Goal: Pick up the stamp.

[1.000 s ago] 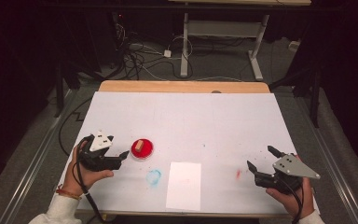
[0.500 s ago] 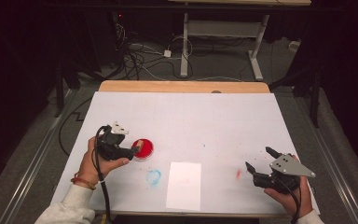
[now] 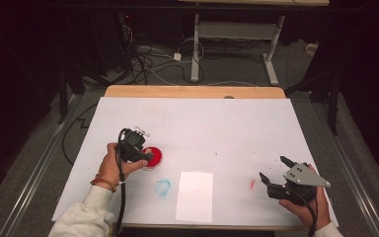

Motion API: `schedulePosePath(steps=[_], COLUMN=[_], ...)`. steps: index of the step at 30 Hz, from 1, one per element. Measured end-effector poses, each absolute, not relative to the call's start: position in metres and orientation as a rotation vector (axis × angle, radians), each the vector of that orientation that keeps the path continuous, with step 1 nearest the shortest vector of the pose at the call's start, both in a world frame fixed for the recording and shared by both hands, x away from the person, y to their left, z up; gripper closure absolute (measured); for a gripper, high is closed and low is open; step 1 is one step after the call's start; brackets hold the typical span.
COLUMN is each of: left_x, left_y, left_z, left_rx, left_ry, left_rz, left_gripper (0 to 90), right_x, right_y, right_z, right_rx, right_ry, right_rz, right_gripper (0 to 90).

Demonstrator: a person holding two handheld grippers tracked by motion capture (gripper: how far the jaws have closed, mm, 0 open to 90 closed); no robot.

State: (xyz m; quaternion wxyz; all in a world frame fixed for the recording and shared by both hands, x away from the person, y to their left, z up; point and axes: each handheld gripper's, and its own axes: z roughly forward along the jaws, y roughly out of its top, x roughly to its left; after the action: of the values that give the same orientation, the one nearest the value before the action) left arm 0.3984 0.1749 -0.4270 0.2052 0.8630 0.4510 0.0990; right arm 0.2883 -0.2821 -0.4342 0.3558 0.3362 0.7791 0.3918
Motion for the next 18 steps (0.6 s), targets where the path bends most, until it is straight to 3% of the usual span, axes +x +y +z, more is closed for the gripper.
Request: schedulePosePath(steps=[18], left_x=[0.4015], left_y=[0.1693], left_z=[-0.4310], left_rx=[2.450], left_ry=[1.225], left_rz=[0.276], left_gripper=[73.6], right_x=[0.2877], right_y=[-0.2813], right_z=[-0.4341], right_rx=[0.849], right_ry=[2.027], right_rz=[1.008], right_gripper=[18.6])
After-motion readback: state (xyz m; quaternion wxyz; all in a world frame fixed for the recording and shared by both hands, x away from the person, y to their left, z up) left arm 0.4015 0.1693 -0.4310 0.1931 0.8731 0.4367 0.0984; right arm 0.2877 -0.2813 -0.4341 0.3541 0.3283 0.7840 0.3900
